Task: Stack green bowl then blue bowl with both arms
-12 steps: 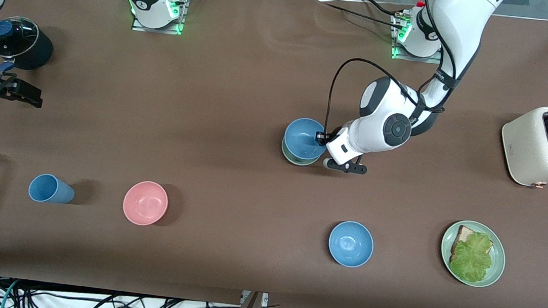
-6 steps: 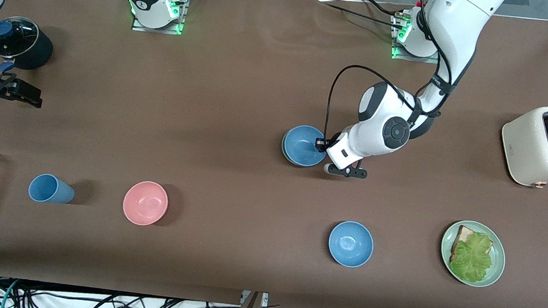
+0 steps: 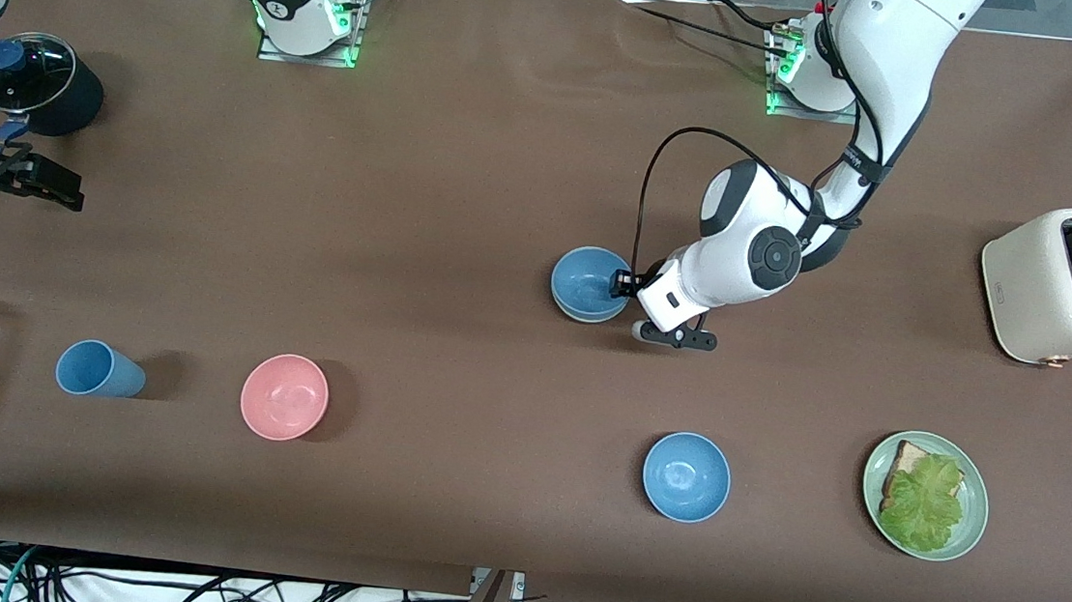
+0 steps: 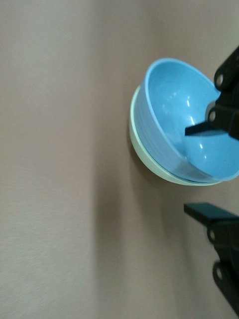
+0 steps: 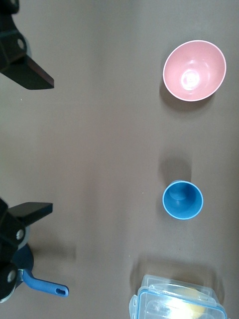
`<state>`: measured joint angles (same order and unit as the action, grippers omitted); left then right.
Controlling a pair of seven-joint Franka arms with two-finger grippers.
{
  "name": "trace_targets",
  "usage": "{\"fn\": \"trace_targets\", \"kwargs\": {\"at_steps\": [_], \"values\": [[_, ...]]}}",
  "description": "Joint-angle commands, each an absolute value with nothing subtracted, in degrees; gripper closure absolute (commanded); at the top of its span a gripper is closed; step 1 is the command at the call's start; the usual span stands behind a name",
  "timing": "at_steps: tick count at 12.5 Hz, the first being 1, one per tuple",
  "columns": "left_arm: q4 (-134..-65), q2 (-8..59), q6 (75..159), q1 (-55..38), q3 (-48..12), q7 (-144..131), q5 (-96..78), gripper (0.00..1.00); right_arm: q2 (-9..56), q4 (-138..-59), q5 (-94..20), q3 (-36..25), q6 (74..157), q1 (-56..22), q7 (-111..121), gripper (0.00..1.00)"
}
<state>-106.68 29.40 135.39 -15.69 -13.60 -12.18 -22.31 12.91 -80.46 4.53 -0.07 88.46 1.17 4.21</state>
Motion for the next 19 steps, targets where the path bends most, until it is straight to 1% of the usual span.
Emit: {"fn": "trace_targets", "kwargs": {"at_steps": [1,3,5,6,7,8,9,11,13,16,19], "values": [[-109.15,21.39,132.63,-12.93,-13.53,-11.95,-20.83,0.00,12.22,-80.33,3.69,0.09,88.51,1.32,4.04,0.00],[-110.30,17.34,132.80,-12.05,-13.62,-11.60,-20.83,0.00,12.22,-80.33,3.69,0.09,88.50,1.32,4.22,0.00],[-113.02,8.57,132.71,-4.52,-13.54,-11.60,-21.00,0.00,12.22,-80.33,3.69,0.09,88.42,1.32,4.22,0.00],[-113.90,7.13,133.32,-2.83,-13.36,-11.60,-21.61,0.00,12.22,-80.33,3.69,0.09,88.50,1.32,4.22,0.00],[-114.08,4.07,131.59,-2.55,-13.10,-11.95,-20.92,0.00,12.22,-80.33,3.69,0.09,88.51,1.23,4.31,0.00],[-113.65,1.43,123.57,-2.46,-11.53,-11.87,-20.05,0.00,12.30,-80.33,3.69,0.09,88.51,1.23,4.39,0.00],[-111.29,-0.25,115.92,-2.46,-8.03,-11.78,-15.08,0.00,12.30,-80.25,3.78,0.17,88.51,1.23,4.48,0.00],[-105.76,-2.10,104.91,-2.72,-4.76,-11.60,-6.63,0.00,12.30,-80.16,3.78,0.18,88.86,1.23,4.48,0.00],[-100.66,-2.29,95.84,-3.86,-0.64,-11.60,-1.08,0.00,12.30,-80.16,3.78,0.18,88.95,1.23,4.48,0.00],[-98.70,-2.99,89.49,-3.96,2.37,-8.89,1.85,0.00,12.30,-80.16,3.78,0.18,89.38,1.23,4.48,0.00],[-98.62,-2.81,89.91,-4.04,2.55,-7.91,0.97,0.00,12.30,-80.16,3.78,0.18,89.38,1.23,4.57,0.00]]}}
